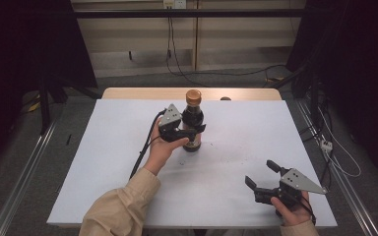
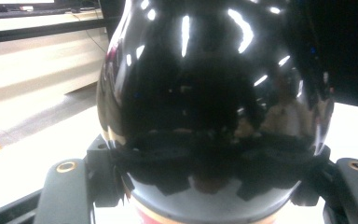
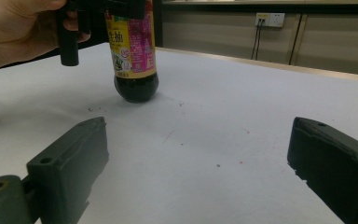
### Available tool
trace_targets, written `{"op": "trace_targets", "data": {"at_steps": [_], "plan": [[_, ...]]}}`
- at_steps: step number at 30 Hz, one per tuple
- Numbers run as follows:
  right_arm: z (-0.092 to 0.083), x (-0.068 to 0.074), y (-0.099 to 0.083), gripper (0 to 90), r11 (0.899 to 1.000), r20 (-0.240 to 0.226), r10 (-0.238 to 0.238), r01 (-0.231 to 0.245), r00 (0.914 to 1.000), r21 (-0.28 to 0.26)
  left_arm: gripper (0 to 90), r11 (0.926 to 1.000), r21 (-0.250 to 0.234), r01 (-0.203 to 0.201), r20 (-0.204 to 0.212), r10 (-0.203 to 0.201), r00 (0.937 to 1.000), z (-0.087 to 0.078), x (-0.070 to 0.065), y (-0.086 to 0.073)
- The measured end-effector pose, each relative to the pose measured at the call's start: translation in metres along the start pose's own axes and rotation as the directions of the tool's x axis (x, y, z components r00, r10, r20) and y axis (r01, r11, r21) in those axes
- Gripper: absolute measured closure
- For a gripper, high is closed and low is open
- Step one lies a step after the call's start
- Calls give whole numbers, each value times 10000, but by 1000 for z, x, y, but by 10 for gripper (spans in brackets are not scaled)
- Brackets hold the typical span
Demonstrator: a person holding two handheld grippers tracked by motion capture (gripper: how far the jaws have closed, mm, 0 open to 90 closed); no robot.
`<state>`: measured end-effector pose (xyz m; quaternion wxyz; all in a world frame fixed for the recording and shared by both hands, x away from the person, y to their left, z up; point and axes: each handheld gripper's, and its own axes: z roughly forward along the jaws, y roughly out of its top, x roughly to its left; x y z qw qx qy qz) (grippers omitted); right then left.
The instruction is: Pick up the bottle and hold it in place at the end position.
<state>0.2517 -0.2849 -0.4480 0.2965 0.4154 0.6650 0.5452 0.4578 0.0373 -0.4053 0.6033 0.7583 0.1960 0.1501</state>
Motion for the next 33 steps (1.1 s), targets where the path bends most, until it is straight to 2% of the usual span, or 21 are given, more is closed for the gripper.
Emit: {"op": "trace_targets", "data": {"at_steps": [4, 5, 10, 11, 13, 15, 16, 19, 22, 25, 26, 30, 31, 33], "plan": [[0, 0, 0, 47, 10000, -28, 54, -54, 10000, -10, 301, 9999, 67, -139, 18, 139, 9999, 4, 0, 0], [0, 0, 0, 47, 10000, -28, 54, -54, 10000, -10, 299, 10000, 2, -44, 40, 44, 10000, 5, -1, 0], [0, 0, 0, 47, 10000, -31, 14, -14, 10000, -14, 296, 9999, 54, -107, 65, 107, 9999, 7, 1, -2], [0, 0, 0, 47, 10000, -49, 34, -34, 10000, -20, 296, 9997, 154, -211, 57, 210, 9998, 7, 3, -2], [0, 0, 0, 47, 10000, -57, 19, -19, 10000, -26, 296, 10000, 38, -58, 60, 57, 10000, 9, 3, -2], [0, 0, 0, 47, 10000, -81, 78, -79, 9999, -30, 295, 9998, 110, -153, 69, 153, 9999, 9, 4, -2], [0, 0, 0, 47, 10000, -81, 78, -79, 9999, -30, 295, 10000, -13, -29, 81, 29, 10000, 10, 4, -2], [-1, -1, 0, 47, 10000, -105, 17, -17, 9999, -13, 294, 10000, -9, -17, 124, 17, 9999, 11, 4, -2], [-1, -1, 0, 47, 10000, -92, 50, -50, 9999, -32, 294, 9998, 100, -166, 327, 162, 9993, 10, 8, -2], [0, 0, 0, 47, 10000, -75, 83, -83, 9999, -36, 294, 10000, -40, 61, 484, -59, 9988, 9, 11, -3], [0, 0, 0, 47, 10000, -75, 83, -83, 9999, -36, 294, 9999, 52, -102, 534, 99, 9985, 8, 12, -4], [0, 0, -1, 47, 10000, -75, 31, -31, 10000, 34, 294, 9994, 158, -320, 860, 305, 9958, 7, 13, -2], [1, 0, -1, 47, 10000, -64, 32, -32, 10000, 34, 295, 9993, 156, -339, 1045, 321, 9940, 7, 14, -3], [1, 0, -1, 47, 10000, -49, 42, -41, 10000, 38, 296, 9996, 129, -235, 1023, 220, 9945, 7, 15, -3]]}}
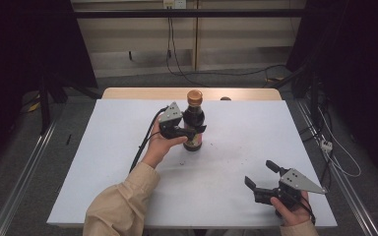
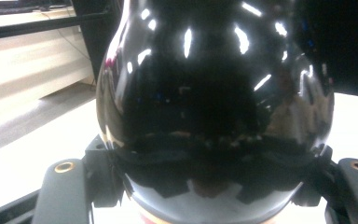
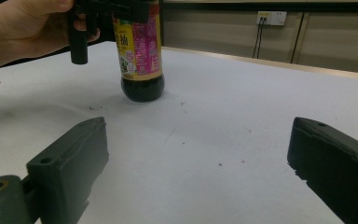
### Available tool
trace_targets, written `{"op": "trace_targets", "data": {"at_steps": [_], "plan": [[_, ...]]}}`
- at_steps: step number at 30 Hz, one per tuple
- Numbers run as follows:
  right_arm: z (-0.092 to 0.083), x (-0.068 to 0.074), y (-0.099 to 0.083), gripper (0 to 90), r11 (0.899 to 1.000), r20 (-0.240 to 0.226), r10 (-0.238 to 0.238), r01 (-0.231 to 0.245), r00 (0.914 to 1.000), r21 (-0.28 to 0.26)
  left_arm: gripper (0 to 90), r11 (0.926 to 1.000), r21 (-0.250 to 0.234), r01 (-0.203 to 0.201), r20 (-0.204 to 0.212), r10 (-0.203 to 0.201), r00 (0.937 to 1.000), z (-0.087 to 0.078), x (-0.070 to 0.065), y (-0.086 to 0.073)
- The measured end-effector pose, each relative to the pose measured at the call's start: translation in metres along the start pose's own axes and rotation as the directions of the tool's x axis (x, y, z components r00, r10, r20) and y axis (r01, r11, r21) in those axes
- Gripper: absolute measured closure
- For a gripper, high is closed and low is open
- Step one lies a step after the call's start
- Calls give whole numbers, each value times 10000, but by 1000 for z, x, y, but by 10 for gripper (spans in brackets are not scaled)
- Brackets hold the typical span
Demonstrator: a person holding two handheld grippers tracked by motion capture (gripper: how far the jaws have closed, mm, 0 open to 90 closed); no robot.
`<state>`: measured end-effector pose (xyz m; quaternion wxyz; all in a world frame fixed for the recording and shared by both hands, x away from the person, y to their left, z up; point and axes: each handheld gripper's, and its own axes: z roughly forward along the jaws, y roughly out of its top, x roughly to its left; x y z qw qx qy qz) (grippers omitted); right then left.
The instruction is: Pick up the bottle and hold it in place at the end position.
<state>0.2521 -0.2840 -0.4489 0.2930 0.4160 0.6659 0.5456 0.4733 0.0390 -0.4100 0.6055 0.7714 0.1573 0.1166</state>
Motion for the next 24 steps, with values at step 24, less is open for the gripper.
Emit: {"op": "trace_targets", "data": {"at_steps": [24], "plan": [[9, 6, 0, 48, 9998, -134, -91, 94, 9999, 163, 296, 9991, 128, 417, -2122, -380, 9765, -11, -27, -1]]}}
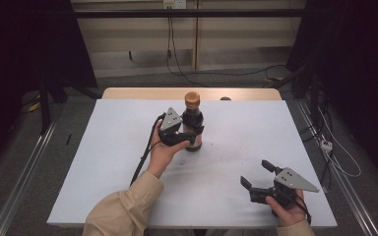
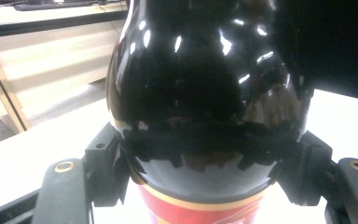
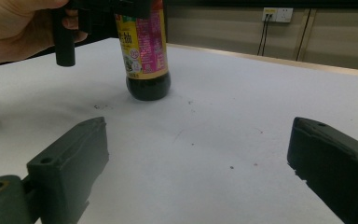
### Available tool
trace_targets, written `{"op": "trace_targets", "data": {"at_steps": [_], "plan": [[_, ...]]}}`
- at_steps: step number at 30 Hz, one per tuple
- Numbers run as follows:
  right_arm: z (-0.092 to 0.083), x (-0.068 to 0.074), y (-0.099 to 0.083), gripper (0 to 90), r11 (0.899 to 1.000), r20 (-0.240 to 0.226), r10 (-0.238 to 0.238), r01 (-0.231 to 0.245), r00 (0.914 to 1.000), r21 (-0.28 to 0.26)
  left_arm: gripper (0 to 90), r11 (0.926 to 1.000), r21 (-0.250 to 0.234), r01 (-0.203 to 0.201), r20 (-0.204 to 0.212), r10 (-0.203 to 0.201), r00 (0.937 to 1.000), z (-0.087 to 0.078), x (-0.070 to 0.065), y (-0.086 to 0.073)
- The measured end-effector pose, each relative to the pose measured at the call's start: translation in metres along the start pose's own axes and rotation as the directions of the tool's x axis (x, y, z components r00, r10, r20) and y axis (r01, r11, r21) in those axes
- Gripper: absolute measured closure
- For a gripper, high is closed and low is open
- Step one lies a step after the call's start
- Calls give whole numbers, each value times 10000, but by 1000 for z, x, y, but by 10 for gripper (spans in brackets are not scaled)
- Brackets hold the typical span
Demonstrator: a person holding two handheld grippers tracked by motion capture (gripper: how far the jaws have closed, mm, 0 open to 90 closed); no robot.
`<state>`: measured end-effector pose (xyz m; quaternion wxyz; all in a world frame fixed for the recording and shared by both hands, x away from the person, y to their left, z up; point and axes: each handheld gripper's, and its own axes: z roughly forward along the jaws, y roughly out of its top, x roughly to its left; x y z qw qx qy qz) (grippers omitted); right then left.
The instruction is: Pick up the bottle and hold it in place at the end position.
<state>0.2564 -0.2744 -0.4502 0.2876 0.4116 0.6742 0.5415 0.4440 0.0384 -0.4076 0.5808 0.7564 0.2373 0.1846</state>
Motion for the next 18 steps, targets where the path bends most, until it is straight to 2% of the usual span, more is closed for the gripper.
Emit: {"op": "trace_targets", "data": {"at_steps": [3, 5, 7, 8, 13, 15, 18], "plan": [[2, 0, 0, 48, 10000, -6, 11, -11, 10000, 19, 299, 10000, -25, -46, 174, 46, 9998, 0, 2, 0], [3, 0, 1, 48, 10000, -6, 55, -55, 10000, 22, 302, 10000, -3, -41, 556, 41, 9984, 0, 6, 0], [5, -1, 1, 48, 10000, -8, 22, -22, 10000, 38, 303, 9996, 88, -269, 870, 260, 9959, 0, 10, 1], [5, -1, 1, 48, 10000, 12, 52, -53, 10000, 38, 303, 9997, 29, -243, 1016, 238, 9945, 1, 12, 1], [6, -2, 2, 48, 10000, 3, -6, 6, 10000, 41, 302, 9986, 15, -529, 1953, 516, 9794, 2, 23, 1], [7, -2, 1, 47, 10000, 11, 3, -3, 10000, 59, 301, 9989, 87, -466, 1902, 441, 9807, 2, 23, 2], [7, -1, 1, 48, 10000, 14, 39, -39, 10000, 53, 296, 9993, 229, -283, 1583, 243, 9871, 2, 18, 3]]}}
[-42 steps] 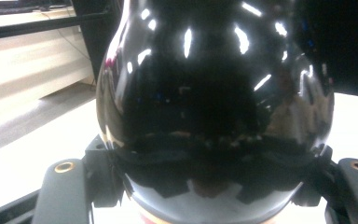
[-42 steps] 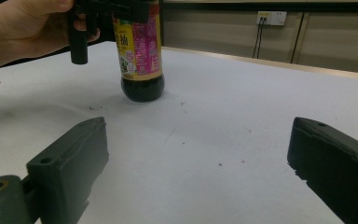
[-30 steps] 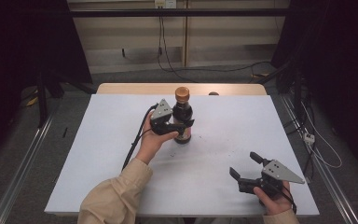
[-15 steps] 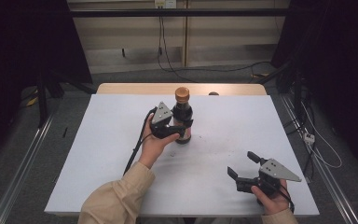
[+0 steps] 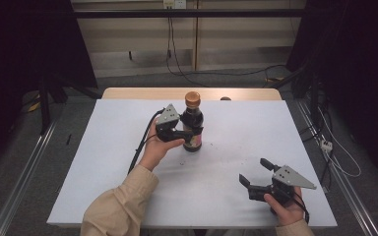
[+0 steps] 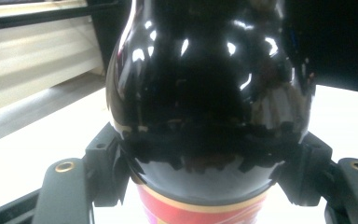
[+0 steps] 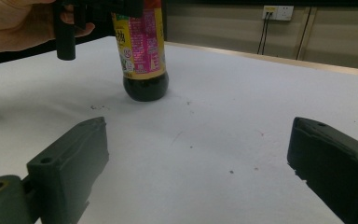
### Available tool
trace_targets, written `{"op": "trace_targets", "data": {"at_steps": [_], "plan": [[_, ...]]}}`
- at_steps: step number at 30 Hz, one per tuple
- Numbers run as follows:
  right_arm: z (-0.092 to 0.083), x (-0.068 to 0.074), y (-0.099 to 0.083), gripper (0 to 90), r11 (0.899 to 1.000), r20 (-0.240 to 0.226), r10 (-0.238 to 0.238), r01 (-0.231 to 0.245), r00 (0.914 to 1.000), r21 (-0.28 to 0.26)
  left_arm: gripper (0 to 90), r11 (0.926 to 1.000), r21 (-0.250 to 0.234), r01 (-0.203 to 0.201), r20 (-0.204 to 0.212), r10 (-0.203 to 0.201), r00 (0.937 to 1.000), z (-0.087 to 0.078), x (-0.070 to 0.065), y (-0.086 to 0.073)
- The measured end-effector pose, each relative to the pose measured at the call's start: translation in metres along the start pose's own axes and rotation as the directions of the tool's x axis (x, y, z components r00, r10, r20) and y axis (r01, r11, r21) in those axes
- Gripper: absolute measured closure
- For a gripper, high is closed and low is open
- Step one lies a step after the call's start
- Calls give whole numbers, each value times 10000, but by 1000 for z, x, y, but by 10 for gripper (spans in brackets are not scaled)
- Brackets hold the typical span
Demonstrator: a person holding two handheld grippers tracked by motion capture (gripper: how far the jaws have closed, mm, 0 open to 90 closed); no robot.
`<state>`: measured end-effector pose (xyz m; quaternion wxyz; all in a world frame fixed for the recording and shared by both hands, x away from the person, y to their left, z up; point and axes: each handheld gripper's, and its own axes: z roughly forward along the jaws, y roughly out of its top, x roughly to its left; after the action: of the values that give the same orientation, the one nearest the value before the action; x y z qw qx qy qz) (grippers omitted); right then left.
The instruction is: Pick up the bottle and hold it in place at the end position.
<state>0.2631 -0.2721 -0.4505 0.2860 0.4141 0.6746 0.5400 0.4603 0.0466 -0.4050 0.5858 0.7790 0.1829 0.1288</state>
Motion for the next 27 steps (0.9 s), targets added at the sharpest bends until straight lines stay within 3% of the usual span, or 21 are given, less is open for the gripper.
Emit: {"op": "trace_targets", "data": {"at_steps": [4, 7, 10, 12, 15, 18, 21, 27], "plan": [[-1, 1, 0, 48, 10000, -1, -62, 62, 10000, 6, 290, 9994, -163, 296, -780, -308, 9965, 0, -9, -3], [-1, 2, 1, 48, 10000, -5, -88, 88, 10000, 2, 233, 9979, 259, 595, -1367, -554, 9891, 3, -18, -6], [0, 2, 1, 48, 9999, -29, -118, 118, 9999, 29, 276, 9996, 247, 119, -1983, -67, 9801, 4, -23, -7], [1, 3, 2, 47, 9999, -34, -112, 112, 9999, 87, 290, 9993, 160, 326, -1847, -291, 9824, 3, -21, -7], [3, 2, 3, 45, 9998, -128, 28, -25, 9999, 217, 294, 9996, 179, 195, -1757, -161, 9843, 3, -20, -7], [7, 2, 7, 44, 9989, -21, 301, -300, 9995, 374, 297, 9998, 172, 84, -1251, -62, 9921, 2, -14, -8], [11, 2, 12, 42, 9987, 33, 284, -286, 9996, 418, 298, 9995, 303, -74, -737, 96, 9972, 1, -8, -6], [25, 2, 20, 29, 9974, 36, 303, -305, 9995, 654, 298, 9993, 238, -301, 242, 296, 9993, -1, 4, -7]]}}
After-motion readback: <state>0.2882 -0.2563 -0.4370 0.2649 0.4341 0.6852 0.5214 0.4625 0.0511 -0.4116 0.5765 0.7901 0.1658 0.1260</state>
